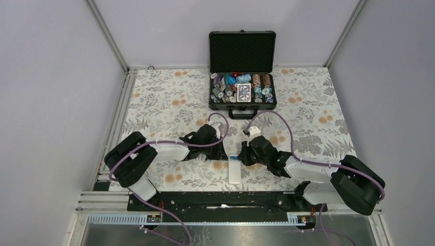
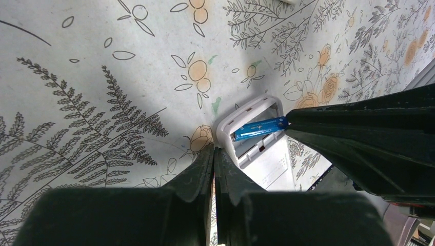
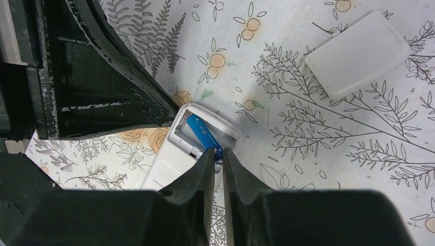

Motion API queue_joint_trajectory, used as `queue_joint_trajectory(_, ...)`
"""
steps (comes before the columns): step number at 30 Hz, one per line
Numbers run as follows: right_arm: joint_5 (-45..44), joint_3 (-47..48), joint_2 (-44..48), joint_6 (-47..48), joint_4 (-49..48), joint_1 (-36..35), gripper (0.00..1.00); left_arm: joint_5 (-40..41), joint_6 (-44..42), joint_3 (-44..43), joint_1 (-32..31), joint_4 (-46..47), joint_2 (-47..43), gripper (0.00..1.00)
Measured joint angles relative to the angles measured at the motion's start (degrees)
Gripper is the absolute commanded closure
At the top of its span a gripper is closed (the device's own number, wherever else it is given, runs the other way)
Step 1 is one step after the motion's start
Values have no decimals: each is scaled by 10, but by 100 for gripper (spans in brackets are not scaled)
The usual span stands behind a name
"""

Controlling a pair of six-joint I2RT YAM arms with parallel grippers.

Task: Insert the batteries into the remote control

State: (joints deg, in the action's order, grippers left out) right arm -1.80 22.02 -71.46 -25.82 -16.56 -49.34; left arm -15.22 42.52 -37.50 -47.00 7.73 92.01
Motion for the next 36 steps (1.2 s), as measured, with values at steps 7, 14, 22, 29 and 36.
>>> queue_joint_trajectory(7,7,5,-11,0,1,0,85,-2,0,-1,1,-1,1,94)
queue_joint_trajectory(14,10,7,-18,0,-3,0,85,-9,-3,-5,3,-3,5,95)
queue_joint_trajectory(22,5,19,-28,2,6,1,85,-15,-7,-8,6,-6,7,95)
queue_joint_trajectory(29,-8,34,-46,7,6,3,86,-17,-13,-8,6,-5,8,95)
queue_joint_trajectory(36,-12,42,-62,10,-1,5,89,-19,-18,-8,6,-6,8,95)
